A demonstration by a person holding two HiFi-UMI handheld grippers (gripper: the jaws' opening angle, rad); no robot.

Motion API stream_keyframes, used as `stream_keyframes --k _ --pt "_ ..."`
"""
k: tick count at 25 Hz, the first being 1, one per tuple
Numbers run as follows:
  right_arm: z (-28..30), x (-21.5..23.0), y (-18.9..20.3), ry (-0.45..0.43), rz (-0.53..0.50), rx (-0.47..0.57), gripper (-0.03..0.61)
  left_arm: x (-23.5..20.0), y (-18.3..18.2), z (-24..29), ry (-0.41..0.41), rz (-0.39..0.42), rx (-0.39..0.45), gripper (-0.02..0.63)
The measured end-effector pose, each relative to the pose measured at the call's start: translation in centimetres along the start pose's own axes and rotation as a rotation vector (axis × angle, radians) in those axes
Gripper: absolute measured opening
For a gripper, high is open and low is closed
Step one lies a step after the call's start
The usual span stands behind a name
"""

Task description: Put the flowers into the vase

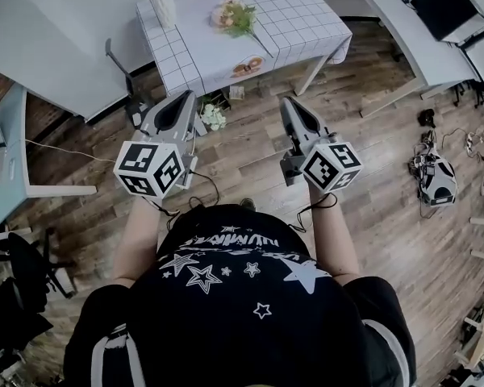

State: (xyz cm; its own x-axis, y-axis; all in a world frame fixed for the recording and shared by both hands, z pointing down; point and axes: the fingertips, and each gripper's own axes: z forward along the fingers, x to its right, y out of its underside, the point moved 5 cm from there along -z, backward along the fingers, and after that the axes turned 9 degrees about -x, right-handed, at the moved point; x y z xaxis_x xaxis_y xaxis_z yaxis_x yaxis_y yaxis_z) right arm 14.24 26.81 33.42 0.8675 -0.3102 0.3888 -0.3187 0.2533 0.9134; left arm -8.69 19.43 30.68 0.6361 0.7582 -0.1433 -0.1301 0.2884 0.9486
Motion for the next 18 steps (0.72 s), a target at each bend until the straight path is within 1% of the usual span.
stream_keyframes --k 5,8,10,12,14,18 --pt "-1.2 3.5 -0.7 0.015 0.011 -0.004 0.012 2.2 -0.2 2.6 -0.015 0.001 -0.01 0.008" --pt "-1.4 4.5 -0.6 0.035 0.017 -0.005 0.012 2.9 -0.3 3.3 0.0 0.03 -0.03 0.008" --pt "-1.3 4.8 -0.4 0.039 0.031 -0.005 0.012 2.5 0.0 3.5 -0.006 0.026 -0.04 0.009" --pt "-0.7 5.0 -0.3 0.034 0.033 -0.016 0.012 1.3 0.2 3.8 -0.027 -0.008 -0.036 0.009" --pt "0.0 5.3 -0.4 0.032 0.022 -0.032 0.012 0.1 0.3 4.4 -0.044 -0.038 -0.027 0.008" --pt "1.5 6.4 -0.9 0.047 -0.001 -0.057 0.012 -1.8 0.5 6.4 -0.048 -0.061 -0.019 0.009"
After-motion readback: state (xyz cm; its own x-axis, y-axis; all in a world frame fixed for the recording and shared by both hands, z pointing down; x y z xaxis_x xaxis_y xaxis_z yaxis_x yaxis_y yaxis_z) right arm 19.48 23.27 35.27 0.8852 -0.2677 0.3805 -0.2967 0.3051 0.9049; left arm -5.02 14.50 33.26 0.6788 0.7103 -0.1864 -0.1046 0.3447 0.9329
